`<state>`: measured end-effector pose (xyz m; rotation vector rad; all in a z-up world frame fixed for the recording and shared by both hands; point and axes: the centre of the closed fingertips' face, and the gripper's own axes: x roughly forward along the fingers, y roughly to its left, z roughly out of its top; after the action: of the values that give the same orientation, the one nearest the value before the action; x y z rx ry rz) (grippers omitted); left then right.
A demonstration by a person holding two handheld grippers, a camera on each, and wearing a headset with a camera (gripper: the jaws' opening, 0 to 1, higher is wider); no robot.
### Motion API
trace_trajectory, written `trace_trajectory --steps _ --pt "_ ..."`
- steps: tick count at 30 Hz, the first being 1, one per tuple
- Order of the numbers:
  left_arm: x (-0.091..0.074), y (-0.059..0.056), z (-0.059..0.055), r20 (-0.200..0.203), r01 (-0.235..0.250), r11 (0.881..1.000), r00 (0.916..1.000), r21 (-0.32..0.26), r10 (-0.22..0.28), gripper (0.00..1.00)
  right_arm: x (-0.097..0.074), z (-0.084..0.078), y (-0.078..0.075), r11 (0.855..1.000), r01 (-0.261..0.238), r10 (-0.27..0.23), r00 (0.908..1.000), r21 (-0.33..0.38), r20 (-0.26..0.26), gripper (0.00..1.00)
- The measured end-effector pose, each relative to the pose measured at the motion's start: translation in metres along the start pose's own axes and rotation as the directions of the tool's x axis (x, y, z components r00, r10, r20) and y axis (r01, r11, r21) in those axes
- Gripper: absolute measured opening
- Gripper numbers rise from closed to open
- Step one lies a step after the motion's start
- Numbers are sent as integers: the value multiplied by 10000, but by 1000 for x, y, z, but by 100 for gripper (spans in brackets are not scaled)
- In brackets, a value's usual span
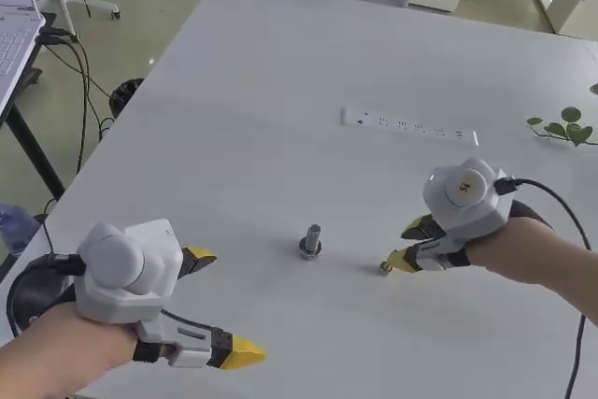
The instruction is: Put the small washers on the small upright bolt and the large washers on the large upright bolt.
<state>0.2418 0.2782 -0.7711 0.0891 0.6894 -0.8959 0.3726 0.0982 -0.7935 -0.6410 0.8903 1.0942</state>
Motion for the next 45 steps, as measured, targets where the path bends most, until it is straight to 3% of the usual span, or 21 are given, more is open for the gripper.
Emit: trace_trajectory --steps 7,10,16,20,21,23,26,27,30,32,40,45 --pt "-1 0 5 145 -140 9999 9998 -33 141 89 -19 3 -2 9990 215 -248 9960 390 856 36" --pt "-2 1 6 171 -217 9998 9996 -46 217 89 -28 7 -1 9958 195 -325 9886 893 1469 39" --pt "-6 1 9 198 -330 9995 9993 5 330 89 -45 2 12 9933 7 -249 9779 1158 2076 44" --pt "-6 1 10 238 -399 9992 9989 -5 399 89 -59 8 25 9880 -235 -225 9557 1524 2936 48" --pt "-6 1 10 236 -428 9991 9988 31 428 90 -61 6 21 9890 -135 -333 9499 1471 3108 49" --pt "-6 1 10 224 -423 9991 9989 28 423 90 -66 6 26 9875 -203 -325 9444 1566 3273 49" --pt "-7 0 12 329 -475 9989 9983 -15 475 90 -72 8 29 9837 -295 -386 9287 1774 3687 54" --pt "-8 0 13 373 -485 9988 9981 -75 488 90 -72 8 30 9827 -354 -350 9284 1819 3700 54" --pt "-9 -1 15 524 -499 9986 9973 -191 509 90 -80 10 31 9768 -333 -599 9060 2117 4190 55" --pt "-11 -1 16 573 -536 9983 9968 -229 549 91 -83 8 33 9737 -350 -680 8982 2250 4342 57" --pt "-17 0 23 1071 -736 9953 9910 -624 800 92 -91 -1 49 9708 -349 -848 8754 2372 4758 66" --pt "-20 -4 26 1180 -808 9945 9891 -673 884 92 -89 -11 61 9631 -507 -873 8701 2644 4851 71"
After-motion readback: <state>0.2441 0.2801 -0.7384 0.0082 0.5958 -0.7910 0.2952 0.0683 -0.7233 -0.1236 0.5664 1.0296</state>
